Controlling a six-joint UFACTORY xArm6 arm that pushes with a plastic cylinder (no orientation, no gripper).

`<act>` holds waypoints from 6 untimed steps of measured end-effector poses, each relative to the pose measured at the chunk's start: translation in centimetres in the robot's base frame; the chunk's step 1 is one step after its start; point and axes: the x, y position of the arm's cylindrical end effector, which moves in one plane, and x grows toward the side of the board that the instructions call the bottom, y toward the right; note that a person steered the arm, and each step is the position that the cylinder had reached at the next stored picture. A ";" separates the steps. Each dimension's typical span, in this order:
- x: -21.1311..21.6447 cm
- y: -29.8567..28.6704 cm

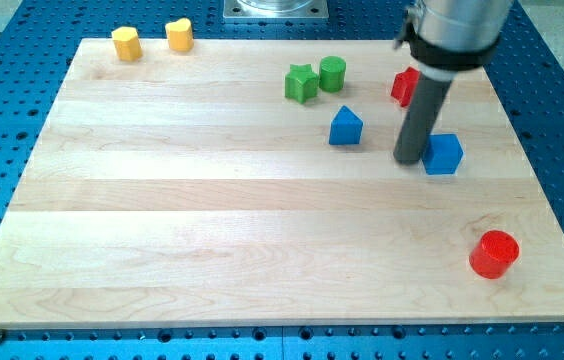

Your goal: Drag the blue cube closely to the red circle

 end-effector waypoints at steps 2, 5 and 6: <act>4.2 6.8; 8.1 -0.2; 11.7 1.5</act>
